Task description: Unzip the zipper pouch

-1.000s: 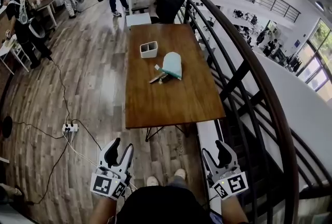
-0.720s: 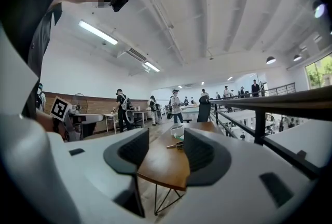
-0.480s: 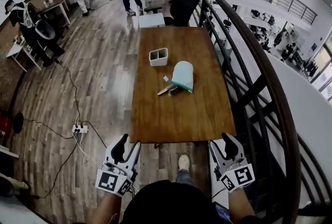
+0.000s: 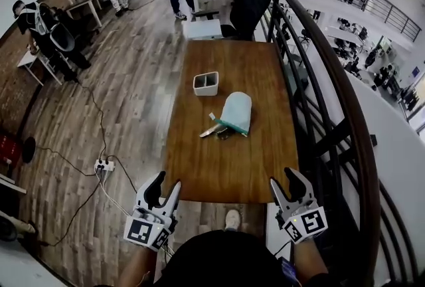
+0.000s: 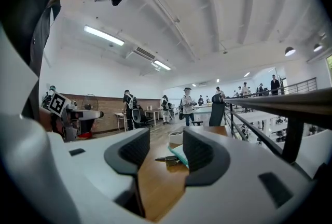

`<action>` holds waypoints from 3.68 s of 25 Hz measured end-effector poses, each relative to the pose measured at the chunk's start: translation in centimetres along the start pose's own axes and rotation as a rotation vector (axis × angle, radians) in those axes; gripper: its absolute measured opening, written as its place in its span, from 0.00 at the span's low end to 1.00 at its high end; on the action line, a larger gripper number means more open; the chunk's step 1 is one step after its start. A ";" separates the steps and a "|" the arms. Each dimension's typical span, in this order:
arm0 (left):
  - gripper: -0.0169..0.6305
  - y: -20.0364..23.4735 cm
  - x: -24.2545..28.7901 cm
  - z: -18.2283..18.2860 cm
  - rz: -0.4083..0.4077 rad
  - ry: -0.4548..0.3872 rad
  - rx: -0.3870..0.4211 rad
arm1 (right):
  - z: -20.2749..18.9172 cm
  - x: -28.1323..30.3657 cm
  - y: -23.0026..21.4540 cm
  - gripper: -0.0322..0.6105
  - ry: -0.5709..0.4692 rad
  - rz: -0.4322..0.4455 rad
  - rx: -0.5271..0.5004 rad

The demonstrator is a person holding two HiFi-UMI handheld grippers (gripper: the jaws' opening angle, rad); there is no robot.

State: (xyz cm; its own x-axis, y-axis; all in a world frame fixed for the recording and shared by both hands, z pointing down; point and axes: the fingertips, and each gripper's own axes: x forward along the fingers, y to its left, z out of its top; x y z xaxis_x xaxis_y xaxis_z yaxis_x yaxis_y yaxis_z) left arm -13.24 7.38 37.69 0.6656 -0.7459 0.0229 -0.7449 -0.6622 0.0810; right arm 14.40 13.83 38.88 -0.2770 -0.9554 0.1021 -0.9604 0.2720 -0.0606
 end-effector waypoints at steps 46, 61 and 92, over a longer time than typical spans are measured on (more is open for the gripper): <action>0.32 12.6 7.6 -4.1 0.117 0.168 -0.085 | -17.3 24.2 -5.1 0.30 0.622 0.195 -0.448; 0.32 16.4 5.4 -7.3 0.180 0.223 -0.142 | -23.6 27.9 -6.7 0.32 0.794 0.115 -0.622; 0.30 4.6 12.8 -5.3 0.006 0.160 -0.148 | -5.2 20.7 -7.8 0.08 0.553 0.168 -0.354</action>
State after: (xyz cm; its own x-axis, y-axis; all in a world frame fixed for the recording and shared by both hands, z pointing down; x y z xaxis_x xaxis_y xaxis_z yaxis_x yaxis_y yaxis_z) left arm -7.92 -4.81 43.62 0.6690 -0.7208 0.1812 -0.7417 -0.6318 0.2254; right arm 15.96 -7.50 46.66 -0.3072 -0.7234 0.6183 -0.8288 0.5226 0.1997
